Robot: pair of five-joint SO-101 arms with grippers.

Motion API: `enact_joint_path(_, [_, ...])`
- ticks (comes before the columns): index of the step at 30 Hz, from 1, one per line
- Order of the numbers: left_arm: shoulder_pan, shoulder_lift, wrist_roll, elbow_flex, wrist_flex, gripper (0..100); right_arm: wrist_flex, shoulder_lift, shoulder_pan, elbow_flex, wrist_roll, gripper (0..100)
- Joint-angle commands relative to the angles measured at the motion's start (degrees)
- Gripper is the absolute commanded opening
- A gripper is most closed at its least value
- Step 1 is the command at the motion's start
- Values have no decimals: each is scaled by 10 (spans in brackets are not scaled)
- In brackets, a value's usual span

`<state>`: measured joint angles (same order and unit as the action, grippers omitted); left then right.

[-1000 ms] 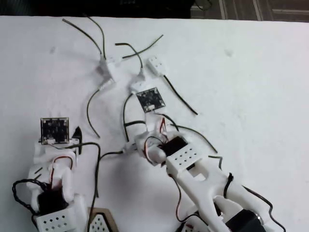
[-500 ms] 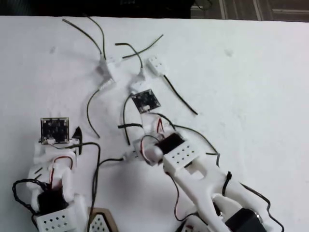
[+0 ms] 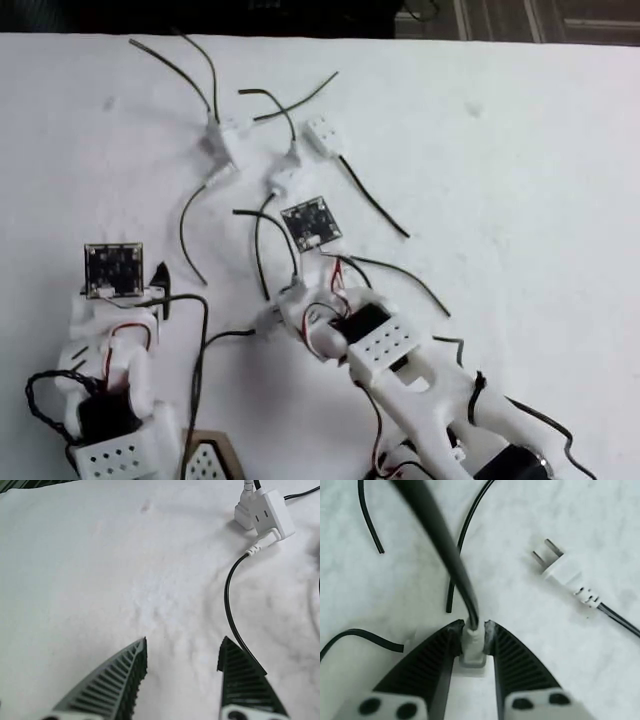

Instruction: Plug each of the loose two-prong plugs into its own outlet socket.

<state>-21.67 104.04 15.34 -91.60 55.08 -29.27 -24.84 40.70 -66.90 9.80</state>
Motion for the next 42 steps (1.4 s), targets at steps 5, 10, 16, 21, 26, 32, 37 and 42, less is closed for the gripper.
enact_joint_path(5, [-5,5,5,3,-11,242,-25,0,22,-14,-29,20])
enact_joint_path(10, [-5,5,5,3,-11,242,-65,0,22,24,-31,21])
enact_joint_path(16, [-5,5,6,3,-11,242,-136,0,22,88,-28,33])
enact_joint_path(21, [-5,5,6,3,-11,242,-185,0,22,119,-28,111])
enact_joint_path(26, [-5,5,6,3,-11,242,-183,0,22,132,-28,78])
enact_joint_path(32, [-5,5,6,2,-11,242,-188,0,22,165,-27,80])
enact_joint_path(37, [-5,5,6,2,-11,242,-198,0,33,182,-27,110])
enact_joint_path(42, [-5,5,6,2,-11,242,-228,0,58,182,-27,179])
